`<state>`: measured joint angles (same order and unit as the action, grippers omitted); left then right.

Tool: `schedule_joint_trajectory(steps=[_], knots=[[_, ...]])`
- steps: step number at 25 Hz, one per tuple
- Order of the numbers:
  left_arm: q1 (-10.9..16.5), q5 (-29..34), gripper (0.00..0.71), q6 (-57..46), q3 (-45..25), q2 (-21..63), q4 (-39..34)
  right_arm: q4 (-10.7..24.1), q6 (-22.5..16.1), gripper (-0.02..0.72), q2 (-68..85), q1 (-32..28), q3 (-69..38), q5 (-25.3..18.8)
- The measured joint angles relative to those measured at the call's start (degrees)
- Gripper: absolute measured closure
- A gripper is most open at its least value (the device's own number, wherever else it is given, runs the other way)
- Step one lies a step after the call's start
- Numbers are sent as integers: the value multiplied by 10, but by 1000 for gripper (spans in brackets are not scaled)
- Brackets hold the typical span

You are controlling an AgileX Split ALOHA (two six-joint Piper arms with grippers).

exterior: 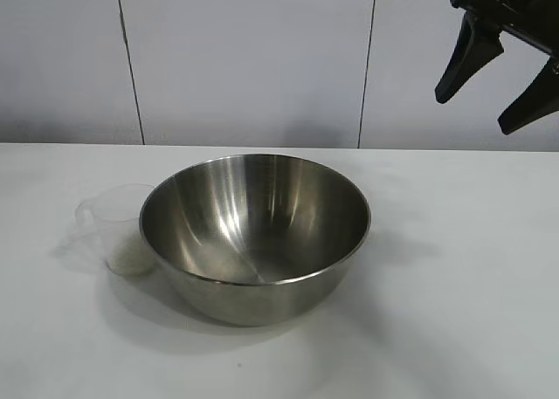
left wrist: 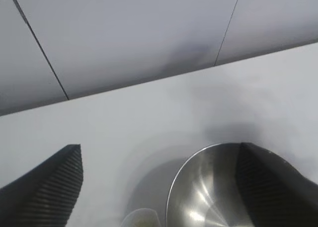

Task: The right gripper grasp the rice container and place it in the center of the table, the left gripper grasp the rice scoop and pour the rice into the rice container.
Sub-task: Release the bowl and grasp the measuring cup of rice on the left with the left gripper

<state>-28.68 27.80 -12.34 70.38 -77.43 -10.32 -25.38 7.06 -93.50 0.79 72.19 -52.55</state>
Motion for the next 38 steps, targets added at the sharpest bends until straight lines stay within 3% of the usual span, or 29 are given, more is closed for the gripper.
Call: schedule_joint_trajectory(steps=[8,13,21,27,32,36,38], knots=[[0,-311,105,-1,-296,122,-4,0,0,210,0,0,0,0],[8,-417,105,38,-423,123,-6,0,0,210,0,0,0,0],[115,-436,139,50,-489,114,-6,0,0,210,0,0,0,-1],[123,-472,141,52,-500,89,-6,0,0,210,0,0,0,-1],[124,-687,141,52,-562,-17,5,0,0,210,0,0,0,0],[124,-880,141,52,-604,-136,69,0,0,210,0,0,0,0],[124,-915,141,52,-616,-198,88,0,0,210,0,0,0,0]])
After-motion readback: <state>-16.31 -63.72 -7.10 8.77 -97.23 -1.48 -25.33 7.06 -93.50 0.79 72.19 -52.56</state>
